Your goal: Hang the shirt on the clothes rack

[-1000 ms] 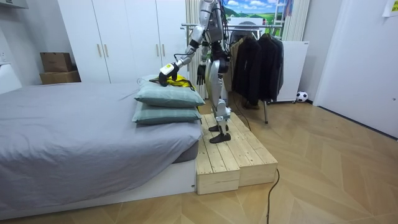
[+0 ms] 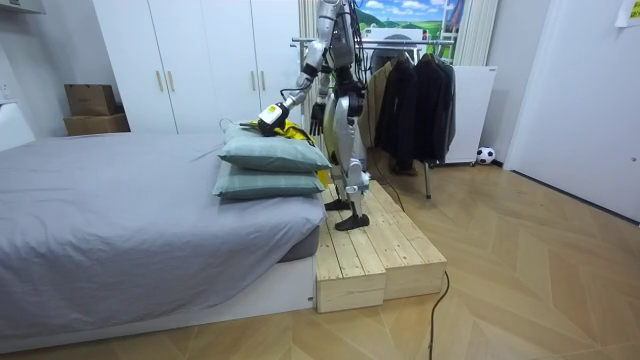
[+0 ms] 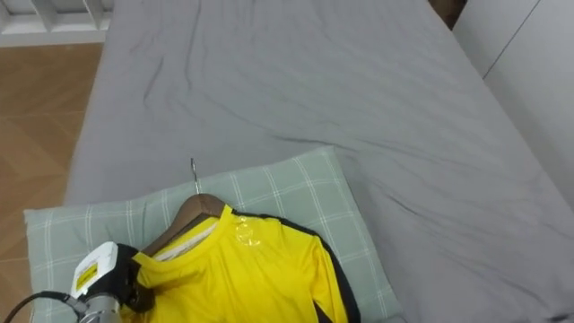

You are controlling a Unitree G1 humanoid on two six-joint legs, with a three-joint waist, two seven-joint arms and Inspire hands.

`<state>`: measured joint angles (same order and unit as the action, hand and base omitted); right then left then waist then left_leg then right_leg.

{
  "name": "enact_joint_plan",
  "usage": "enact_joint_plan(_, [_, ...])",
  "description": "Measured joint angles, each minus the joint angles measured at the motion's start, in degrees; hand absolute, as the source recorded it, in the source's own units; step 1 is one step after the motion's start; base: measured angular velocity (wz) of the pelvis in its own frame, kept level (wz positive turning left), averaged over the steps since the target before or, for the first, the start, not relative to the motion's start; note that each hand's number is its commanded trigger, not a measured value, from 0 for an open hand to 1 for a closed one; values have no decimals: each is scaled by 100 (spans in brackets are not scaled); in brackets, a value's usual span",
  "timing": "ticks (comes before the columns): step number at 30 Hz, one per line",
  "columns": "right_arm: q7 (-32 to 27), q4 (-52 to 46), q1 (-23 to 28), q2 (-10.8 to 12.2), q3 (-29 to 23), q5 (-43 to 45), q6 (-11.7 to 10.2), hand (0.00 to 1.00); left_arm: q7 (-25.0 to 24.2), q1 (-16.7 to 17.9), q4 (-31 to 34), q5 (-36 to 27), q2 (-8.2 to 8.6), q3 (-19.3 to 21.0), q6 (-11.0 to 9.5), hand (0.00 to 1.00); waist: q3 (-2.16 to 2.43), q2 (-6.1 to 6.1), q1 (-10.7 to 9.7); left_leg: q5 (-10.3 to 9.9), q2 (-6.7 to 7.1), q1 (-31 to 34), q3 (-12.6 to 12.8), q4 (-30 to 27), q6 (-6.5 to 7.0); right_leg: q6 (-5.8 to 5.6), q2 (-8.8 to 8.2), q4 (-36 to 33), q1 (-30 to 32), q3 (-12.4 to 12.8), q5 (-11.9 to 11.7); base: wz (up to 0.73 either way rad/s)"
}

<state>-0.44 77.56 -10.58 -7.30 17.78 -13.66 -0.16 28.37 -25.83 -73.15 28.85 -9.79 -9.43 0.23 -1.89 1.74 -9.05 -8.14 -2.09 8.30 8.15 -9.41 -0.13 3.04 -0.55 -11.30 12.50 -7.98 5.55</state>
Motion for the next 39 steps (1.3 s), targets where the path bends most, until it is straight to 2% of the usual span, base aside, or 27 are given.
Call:
enact_joint_plan(6, [1,-1,73,-3,-27,-3,-12,0,7,158,6,-3,21,1,11,100,40,-67,-8,1,-19,-212,13,3,-1,21,27,67,-251,-9,15,0])
enact_joint_plan(14, [28,7,218,-34,-188,7,-118,0,29,210,156,19,7,39,-15,100,45,-62,-11,0,-21,-276,15,7,-2,20,30,121,-359,-44,15,2])
enact_joint_plan(16, [57,-1,331,-41,-353,12,-139,0,30,371,449,72,10,39,-14,100,61,-64,-17,0,-20,-369,10,6,-2,13,28,173,-483,-61,20,5])
enact_joint_plan(24, [60,-9,465,-43,-411,18,-256,0,221,855,1134,149,18,40,-78,100,95,-99,-6,-2,-14,-546,-65,3,-4,7,11,188,-722,-184,60,8])
enact_joint_plan(28, [11,-45,571,-53,-539,0,-293,0,266,1232,1732,225,19,36,-86,100,162,-198,26,-4,-12,-624,-81,8,-4,6,16,276,-848,-167,60,4])
enact_joint_plan(31, [6,-62,641,-58,-573,-4,-294,0,265,1487,2002,274,20,34,-86,100,163,-229,21,-4,-12,-773,-82,24,-4,7,26,270,-979,-149,60,-4])
enact_joint_plan(39, [37,-249,870,-63,-845,1,-292,0,263,1857,2621,348,16,36,-84,100,161,-264,86,-6,-22,-934,-139,67,-8,34,54,282,-1124,-154,80,0])
